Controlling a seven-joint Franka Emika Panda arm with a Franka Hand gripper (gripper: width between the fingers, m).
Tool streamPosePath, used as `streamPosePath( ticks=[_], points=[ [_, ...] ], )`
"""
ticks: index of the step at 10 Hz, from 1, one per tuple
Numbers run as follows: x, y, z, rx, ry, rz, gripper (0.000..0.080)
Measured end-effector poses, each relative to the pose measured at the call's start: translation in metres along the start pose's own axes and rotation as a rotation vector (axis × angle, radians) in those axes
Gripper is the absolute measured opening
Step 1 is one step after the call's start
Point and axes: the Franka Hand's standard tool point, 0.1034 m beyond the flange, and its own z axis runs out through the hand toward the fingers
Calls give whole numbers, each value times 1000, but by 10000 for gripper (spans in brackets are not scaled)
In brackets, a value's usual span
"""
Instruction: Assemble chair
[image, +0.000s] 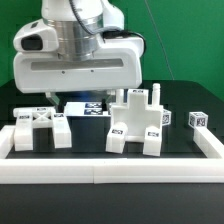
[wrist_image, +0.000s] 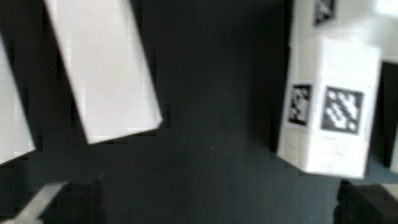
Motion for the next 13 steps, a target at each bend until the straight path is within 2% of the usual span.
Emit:
streamPosePath(
  ticks=[2, 4, 5, 6, 7, 8, 10, 13],
  points=[
    [-3, 3, 2, 3, -5, 0, 649],
    [2, 6, 1, -8, 29, -2, 649],
    [8, 13, 0, -36, 131, -4, 649],
    [-3, 22, 2, -60, 175, -71, 649],
    [-6, 34, 2, -105, 255, -131, 649],
    [-18, 39, 5, -116, 263, -179, 649],
    [-26, 39, 2, -93, 236, -214, 649],
    [-28, 38, 4, -88, 226, -215, 649]
  ],
)
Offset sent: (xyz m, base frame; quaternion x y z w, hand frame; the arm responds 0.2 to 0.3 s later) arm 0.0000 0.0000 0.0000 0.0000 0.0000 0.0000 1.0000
